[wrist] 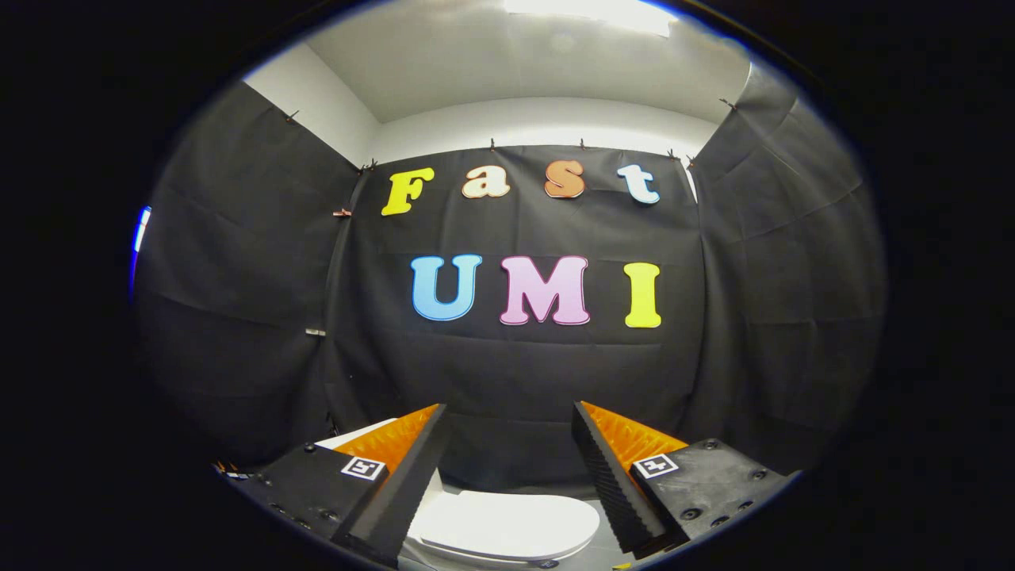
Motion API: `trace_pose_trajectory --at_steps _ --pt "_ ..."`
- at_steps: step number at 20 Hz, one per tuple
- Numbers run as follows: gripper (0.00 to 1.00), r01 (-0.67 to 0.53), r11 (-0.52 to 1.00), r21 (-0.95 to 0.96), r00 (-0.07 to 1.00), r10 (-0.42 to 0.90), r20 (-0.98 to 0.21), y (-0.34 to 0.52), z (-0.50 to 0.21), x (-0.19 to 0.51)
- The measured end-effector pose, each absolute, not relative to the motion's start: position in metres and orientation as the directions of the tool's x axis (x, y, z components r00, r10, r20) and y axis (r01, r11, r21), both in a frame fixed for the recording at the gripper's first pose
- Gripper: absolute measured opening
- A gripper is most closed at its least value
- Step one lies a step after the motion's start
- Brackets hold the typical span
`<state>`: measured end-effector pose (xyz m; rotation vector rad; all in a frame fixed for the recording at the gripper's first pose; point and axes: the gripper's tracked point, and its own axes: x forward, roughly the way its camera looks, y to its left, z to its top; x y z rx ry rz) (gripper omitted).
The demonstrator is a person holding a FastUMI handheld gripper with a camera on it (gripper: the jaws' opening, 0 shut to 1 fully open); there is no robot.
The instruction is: Open the toilet lid.
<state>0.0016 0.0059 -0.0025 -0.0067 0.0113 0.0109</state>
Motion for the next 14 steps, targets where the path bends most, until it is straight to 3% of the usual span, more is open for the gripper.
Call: trace_pose_trajectory --at_steps 14 --pt "0.98 0.035 0.999 0.022 0.999 -0.034 -0.039 -0.01 -0.017 0.002"
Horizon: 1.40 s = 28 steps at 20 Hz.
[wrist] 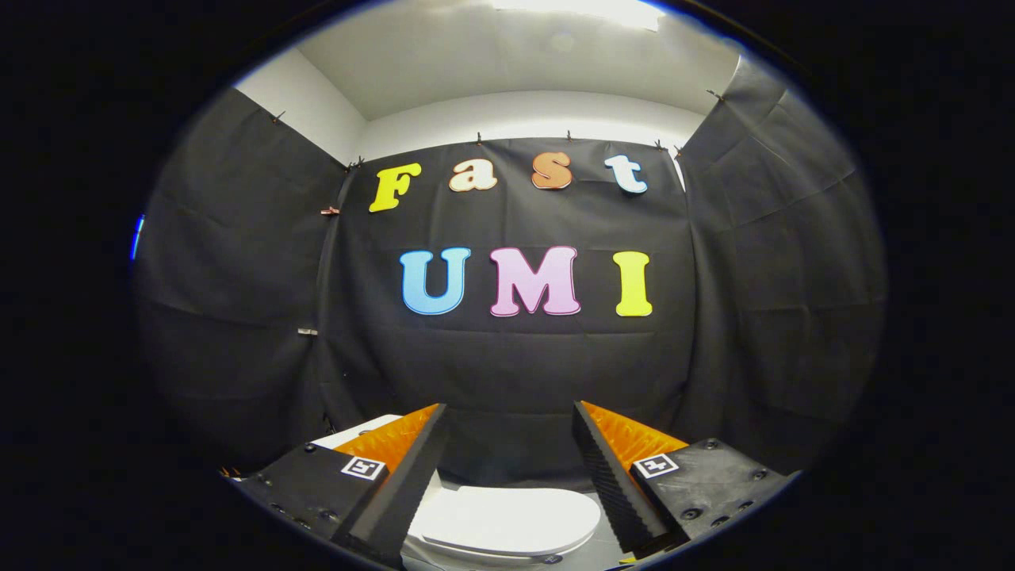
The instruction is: Open the toilet lid.
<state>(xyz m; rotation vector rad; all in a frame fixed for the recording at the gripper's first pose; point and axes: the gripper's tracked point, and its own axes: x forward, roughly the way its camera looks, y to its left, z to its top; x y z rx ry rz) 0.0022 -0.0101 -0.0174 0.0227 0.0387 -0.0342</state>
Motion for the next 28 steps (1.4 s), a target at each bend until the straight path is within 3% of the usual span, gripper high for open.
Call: trace_pose_trajectory --at_steps 11,20,28 --pt "0.98 0.124 0.987 0.1 0.989 -0.114 -0.093 -0.057 -0.068 0.023" --pt "0.98 0.23 0.945 0.234 0.956 -0.175 -0.233 -0.127 -0.162 0.037" --pt "0.96 0.311 0.852 0.422 0.914 -0.147 -0.378 -0.167 -0.27 0.037"
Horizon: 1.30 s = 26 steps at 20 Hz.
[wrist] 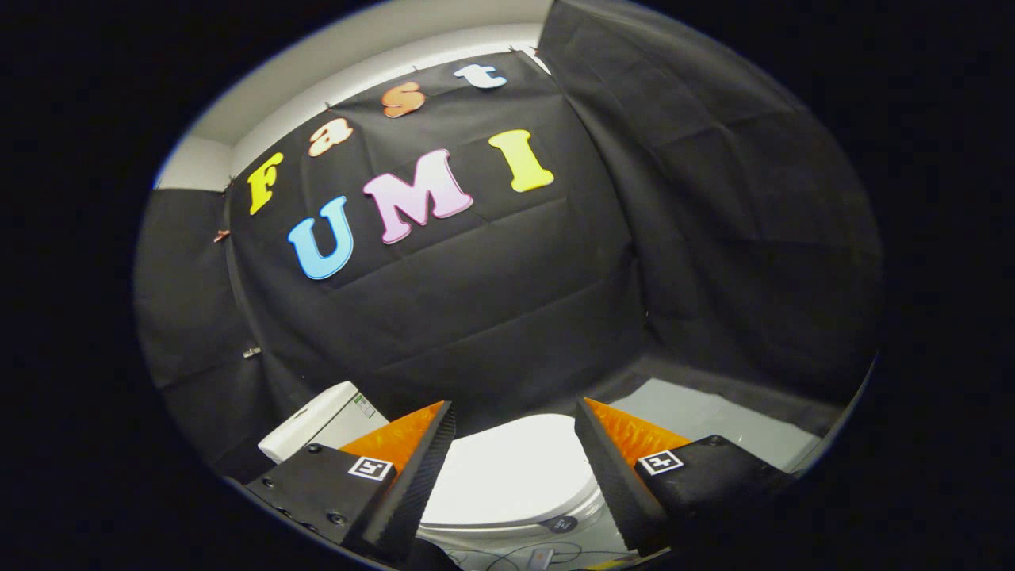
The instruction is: Open the toilet lid.
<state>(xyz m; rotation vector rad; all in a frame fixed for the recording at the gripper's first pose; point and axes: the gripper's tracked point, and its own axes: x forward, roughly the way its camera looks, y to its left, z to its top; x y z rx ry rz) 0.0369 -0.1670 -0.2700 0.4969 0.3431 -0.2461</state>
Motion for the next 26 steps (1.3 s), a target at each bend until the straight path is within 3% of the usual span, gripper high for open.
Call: trace_pose_trajectory --at_steps 7,14,24,26 --pt "0.96 0.408 0.737 0.539 0.849 -0.089 -0.521 -0.181 -0.376 0.031" --pt "0.91 0.547 0.519 0.656 0.777 -0.024 -0.629 -0.189 -0.478 0.002" --pt "0.9 0.611 0.289 0.737 0.744 0.111 -0.659 -0.155 -0.558 -0.019" --pt "0.76 0.628 0.253 0.736 0.732 0.13 -0.669 -0.15 -0.571 -0.024"
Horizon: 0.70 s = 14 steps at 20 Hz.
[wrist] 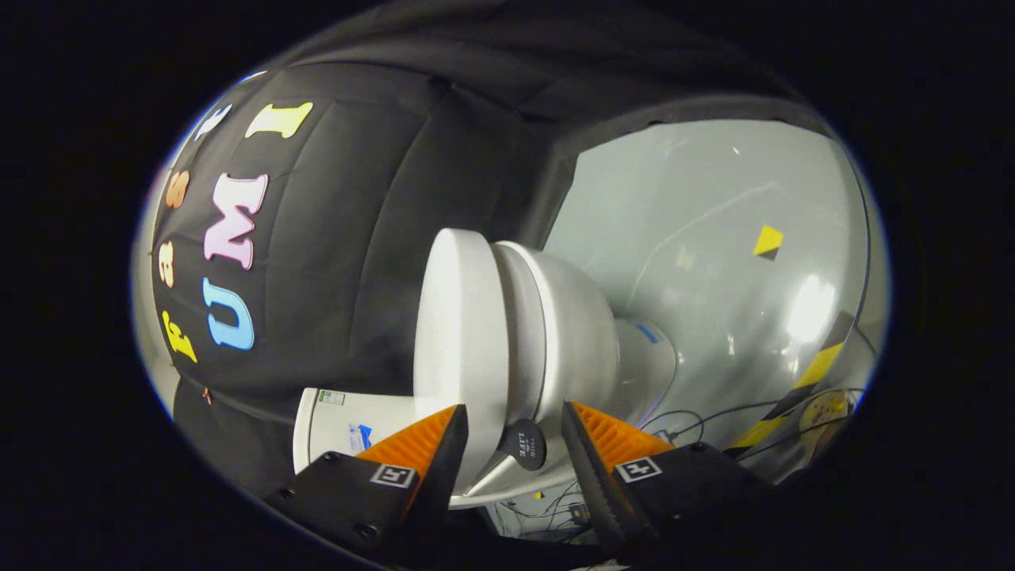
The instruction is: Open the toilet lid.
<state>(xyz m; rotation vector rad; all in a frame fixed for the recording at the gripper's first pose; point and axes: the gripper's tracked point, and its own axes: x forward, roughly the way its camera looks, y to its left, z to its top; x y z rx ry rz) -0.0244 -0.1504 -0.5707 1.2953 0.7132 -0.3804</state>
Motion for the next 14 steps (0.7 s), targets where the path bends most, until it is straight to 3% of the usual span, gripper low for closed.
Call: trace_pose_trajectory --at_steps 4,6,8,9,12,13,14 --pt "0.75 0.608 0.223 0.762 0.745 0.172 -0.645 -0.135 -0.572 -0.02" --pt "0.48 0.615 0.195 0.764 0.742 0.184 -0.644 -0.128 -0.582 -0.019" --pt "0.48 0.626 0.161 0.763 0.744 0.17 -0.646 -0.129 -0.588 -0.02" --pt "0.19 0.62 0.14 0.772 0.752 0.171 -0.636 -0.127 -0.588 -0.018" --pt "0.18 0.605 0.125 0.786 0.771 0.156 -0.618 -0.128 -0.589 -0.009" --pt "0.04 0.608 0.13 0.783 0.768 0.157 -0.622 -0.128 -0.589 -0.009" --pt "0.04 0.608 0.128 0.783 0.767 0.158 -0.622 -0.128 -0.585 -0.011"
